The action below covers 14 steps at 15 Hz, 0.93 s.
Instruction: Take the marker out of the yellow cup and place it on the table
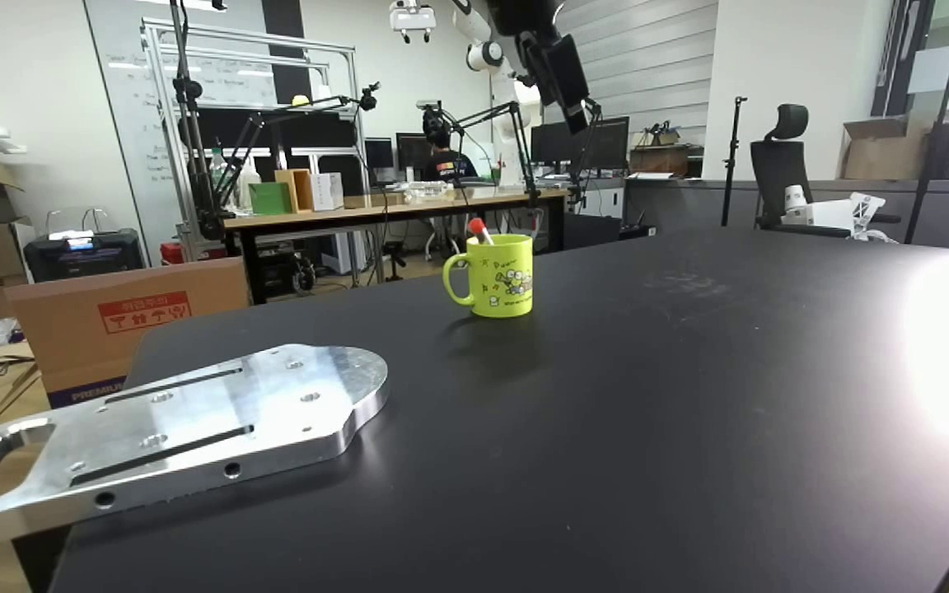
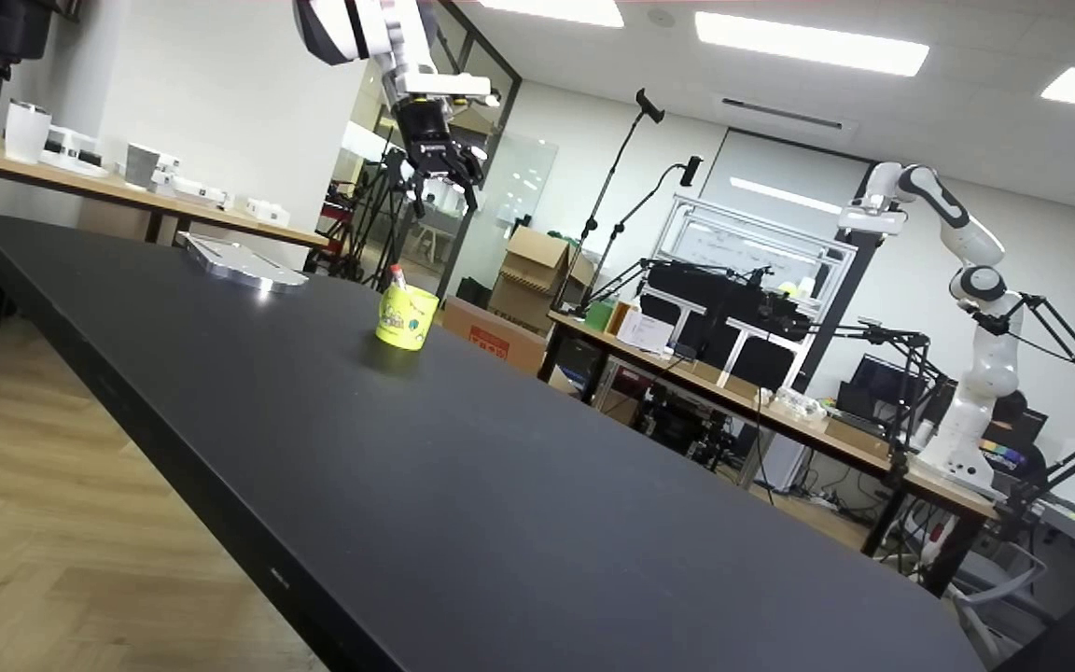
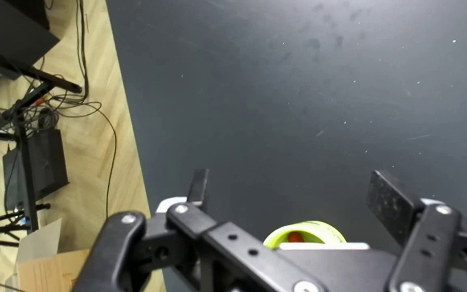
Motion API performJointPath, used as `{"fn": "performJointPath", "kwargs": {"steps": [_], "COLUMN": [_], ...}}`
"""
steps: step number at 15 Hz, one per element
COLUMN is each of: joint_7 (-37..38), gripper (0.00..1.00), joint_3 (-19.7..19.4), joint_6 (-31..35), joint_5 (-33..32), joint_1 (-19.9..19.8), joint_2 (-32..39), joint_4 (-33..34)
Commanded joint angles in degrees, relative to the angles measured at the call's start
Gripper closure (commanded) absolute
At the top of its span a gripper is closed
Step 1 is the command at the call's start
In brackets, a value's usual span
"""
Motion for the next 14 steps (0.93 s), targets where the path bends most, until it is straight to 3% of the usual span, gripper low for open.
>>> {"fn": "performJointPath", "kwargs": {"steps": [1, 14], "joint_7": [-3.9, -14.0], "gripper": [0.00, 0.00], "joint_3": [-0.1, 0.3], "joint_6": [-1.8, -1.5], "joint_5": [-1.8, 0.2], "joint_1": [2.6, 3.6], "joint_2": [8.0, 22.6], "joint_4": [11.1, 28.7]}}
